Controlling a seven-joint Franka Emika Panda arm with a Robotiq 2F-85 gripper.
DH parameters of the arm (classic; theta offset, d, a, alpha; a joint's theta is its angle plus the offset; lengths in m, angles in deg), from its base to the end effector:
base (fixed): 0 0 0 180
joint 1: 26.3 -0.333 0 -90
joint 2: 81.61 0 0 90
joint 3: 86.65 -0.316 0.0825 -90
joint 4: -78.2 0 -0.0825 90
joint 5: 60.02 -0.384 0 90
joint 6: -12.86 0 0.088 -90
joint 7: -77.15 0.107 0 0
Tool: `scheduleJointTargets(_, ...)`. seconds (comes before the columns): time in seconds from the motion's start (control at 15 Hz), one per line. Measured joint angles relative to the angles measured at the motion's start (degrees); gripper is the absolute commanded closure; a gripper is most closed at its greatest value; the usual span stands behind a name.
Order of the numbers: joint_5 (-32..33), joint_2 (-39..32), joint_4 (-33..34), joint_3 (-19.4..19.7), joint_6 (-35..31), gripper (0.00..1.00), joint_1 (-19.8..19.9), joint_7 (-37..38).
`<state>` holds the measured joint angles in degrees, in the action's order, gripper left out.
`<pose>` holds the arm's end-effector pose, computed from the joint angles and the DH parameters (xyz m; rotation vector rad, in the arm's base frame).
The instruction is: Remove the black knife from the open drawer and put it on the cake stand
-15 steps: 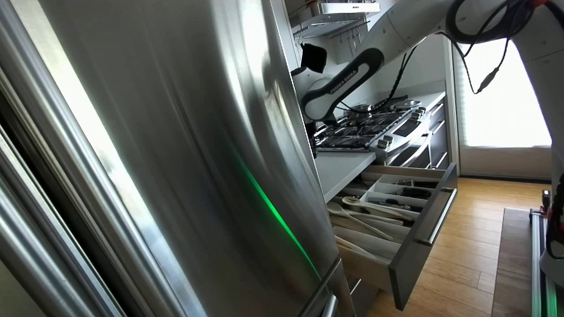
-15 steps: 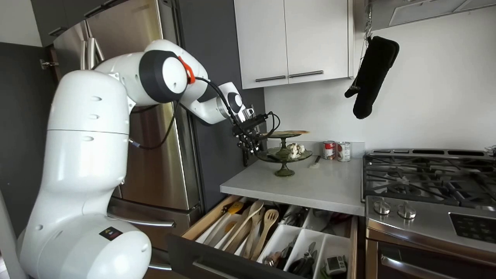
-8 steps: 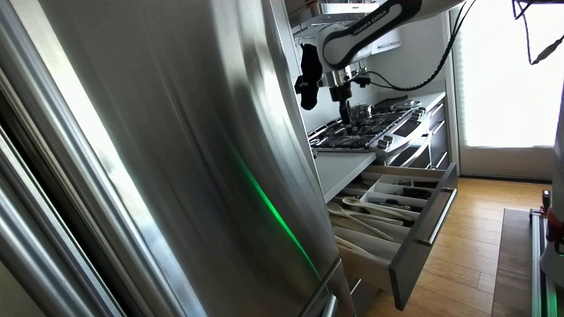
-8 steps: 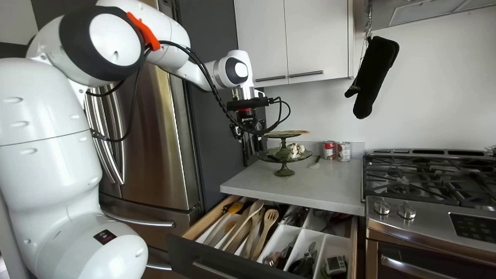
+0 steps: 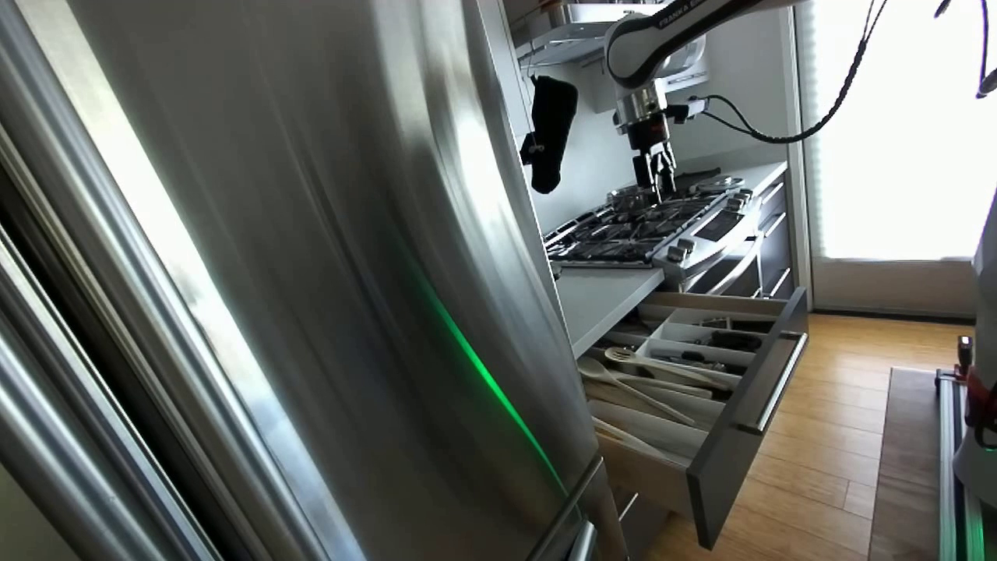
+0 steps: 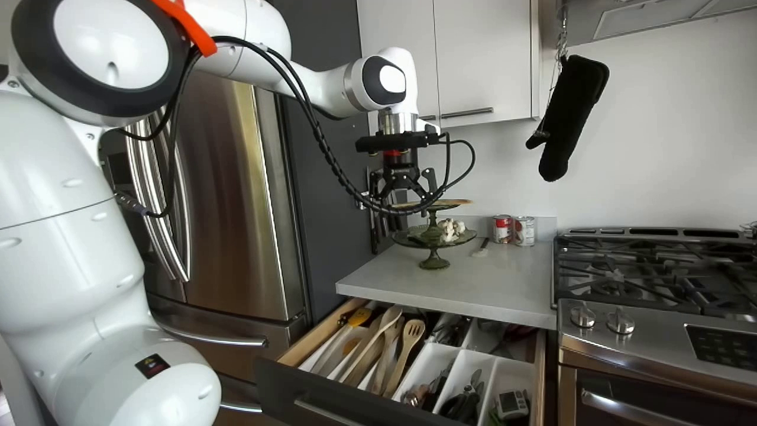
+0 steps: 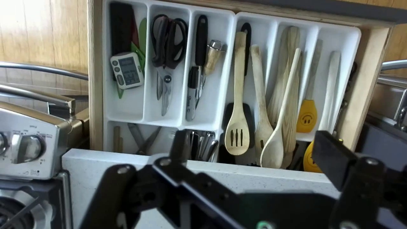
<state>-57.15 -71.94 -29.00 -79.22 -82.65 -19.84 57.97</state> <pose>0.4873 -0.1301 0.5791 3.1204 0.1566 -0.0672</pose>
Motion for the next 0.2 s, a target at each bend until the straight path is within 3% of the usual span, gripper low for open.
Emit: scheduleJointTargets(0.2, 0.0, -0.15, -0.03, -0.12, 0.0, 0.0, -0.02, 1.08)
